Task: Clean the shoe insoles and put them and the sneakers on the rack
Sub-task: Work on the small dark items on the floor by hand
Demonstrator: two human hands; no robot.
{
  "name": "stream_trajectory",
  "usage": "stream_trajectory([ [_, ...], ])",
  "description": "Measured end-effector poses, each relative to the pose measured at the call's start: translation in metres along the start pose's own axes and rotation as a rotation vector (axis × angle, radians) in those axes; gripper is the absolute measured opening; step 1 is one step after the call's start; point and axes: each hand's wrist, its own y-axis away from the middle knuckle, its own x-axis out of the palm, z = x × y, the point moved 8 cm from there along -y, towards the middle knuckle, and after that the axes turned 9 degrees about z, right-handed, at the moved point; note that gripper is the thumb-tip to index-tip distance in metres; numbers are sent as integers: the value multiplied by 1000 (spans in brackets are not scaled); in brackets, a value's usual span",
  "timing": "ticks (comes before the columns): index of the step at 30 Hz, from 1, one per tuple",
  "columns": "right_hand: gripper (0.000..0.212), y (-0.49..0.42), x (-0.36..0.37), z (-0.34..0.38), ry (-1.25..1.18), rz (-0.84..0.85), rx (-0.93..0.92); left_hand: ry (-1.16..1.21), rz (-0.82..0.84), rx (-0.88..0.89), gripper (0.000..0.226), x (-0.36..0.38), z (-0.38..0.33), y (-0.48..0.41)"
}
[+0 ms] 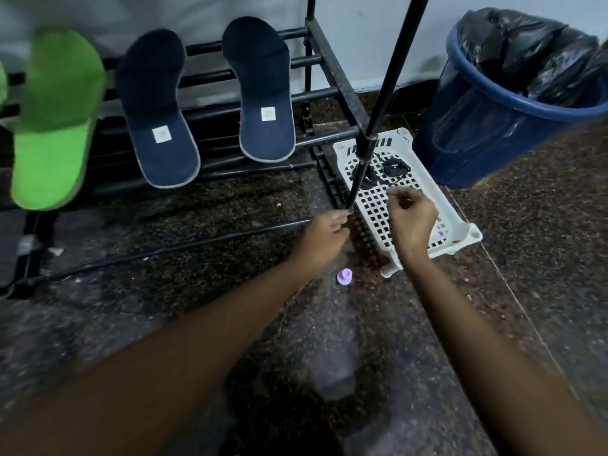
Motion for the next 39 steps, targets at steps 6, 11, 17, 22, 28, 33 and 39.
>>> stream_trajectory([
  [6,18,67,25,-14,-17,146,42,43,-136,-94,39,-28,52,30],
  [11,17,97,71,-11,130,369,-80,9,-178,-154,43,-41,81,42],
  [17,21,108,123,-20,318,592,-174,-37,-172,-213,43,-51,98,44],
  [22,15,109,130,-26,406,614,-166,-60,-164,-229,40,-54,103,41],
  [28,17,110,133,-21,410,632,-225,-45,-183,-217,39,-54,99,40],
  [33,9,96,100,-2,265,472,-204,-38,-203,-216,37,-53,98,40],
  [39,9,55,43,21,171,271,-143,-4,-193,-206,35,-42,91,33],
])
